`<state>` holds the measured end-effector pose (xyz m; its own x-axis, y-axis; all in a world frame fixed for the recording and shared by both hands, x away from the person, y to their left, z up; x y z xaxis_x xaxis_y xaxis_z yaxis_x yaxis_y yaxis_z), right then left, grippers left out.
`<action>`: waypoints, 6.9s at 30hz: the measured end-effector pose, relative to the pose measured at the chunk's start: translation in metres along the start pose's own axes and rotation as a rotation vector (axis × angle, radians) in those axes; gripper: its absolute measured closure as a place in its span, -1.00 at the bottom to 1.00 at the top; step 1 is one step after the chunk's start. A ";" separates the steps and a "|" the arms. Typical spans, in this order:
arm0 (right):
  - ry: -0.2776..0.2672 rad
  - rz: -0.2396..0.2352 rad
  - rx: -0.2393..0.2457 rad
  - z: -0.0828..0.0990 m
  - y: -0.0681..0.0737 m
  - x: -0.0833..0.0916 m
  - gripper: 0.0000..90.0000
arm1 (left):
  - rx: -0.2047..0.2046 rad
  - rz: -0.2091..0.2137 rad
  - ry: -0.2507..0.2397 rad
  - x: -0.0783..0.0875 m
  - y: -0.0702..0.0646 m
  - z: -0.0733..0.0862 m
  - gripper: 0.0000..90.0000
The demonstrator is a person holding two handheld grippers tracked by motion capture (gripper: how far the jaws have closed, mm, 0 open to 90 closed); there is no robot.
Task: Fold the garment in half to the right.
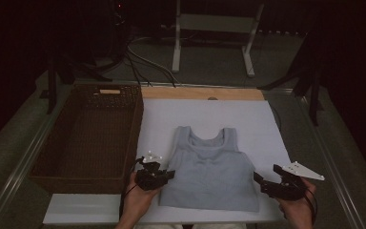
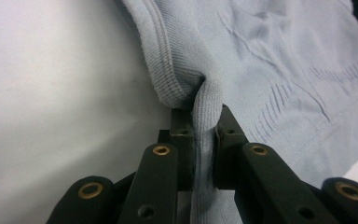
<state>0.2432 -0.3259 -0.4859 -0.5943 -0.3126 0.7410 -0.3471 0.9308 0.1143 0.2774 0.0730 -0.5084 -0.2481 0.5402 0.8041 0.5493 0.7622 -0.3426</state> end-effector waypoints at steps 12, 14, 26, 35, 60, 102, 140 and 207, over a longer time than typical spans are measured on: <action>0.001 0.001 -0.002 0.000 0.001 -0.001 -0.70 | 0.013 0.009 -0.007 0.005 -0.008 -0.007 0.87; 0.001 0.001 -0.002 0.000 0.001 -0.001 -0.70 | 0.011 0.021 -0.008 0.006 -0.011 -0.009 0.87; 0.003 0.000 0.000 0.000 0.002 -0.001 -0.70 | 0.000 0.123 -0.038 0.005 -0.029 -0.024 0.86; 0.003 -0.002 -0.001 0.001 0.001 -0.001 -0.70 | -0.018 0.190 -0.069 0.002 -0.041 -0.031 0.86; -0.001 -0.002 -0.004 0.001 0.000 0.000 -0.70 | -0.093 0.305 -0.079 -0.010 -0.084 -0.062 0.86; 0.001 0.000 -0.001 0.003 0.000 -0.001 -0.70 | -0.148 0.354 -0.052 -0.059 -0.126 -0.082 0.86; -0.018 0.001 0.006 0.002 0.005 -0.002 -0.70 | -0.225 0.251 -0.083 -0.061 -0.121 -0.078 -0.52; 0.065 -0.070 0.148 -0.035 0.050 -0.038 0.82 | -0.306 0.090 -0.191 -0.038 -0.080 -0.060 -0.97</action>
<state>0.2734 -0.2605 -0.4851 -0.5182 -0.3585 0.7765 -0.4923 0.8675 0.0719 0.2909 -0.0297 -0.4822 -0.3168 0.6791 0.6621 0.7817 0.5823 -0.2232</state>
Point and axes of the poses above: each handheld gripper's, and its own axes: x roughly backward along the jaws, z roughly out of its underside, y roughly to its left, the point moved 2 cm from there along -x, roughly forward along the jaws, and after that the axes turned 13 degrees about y, right-handed, at the moved point
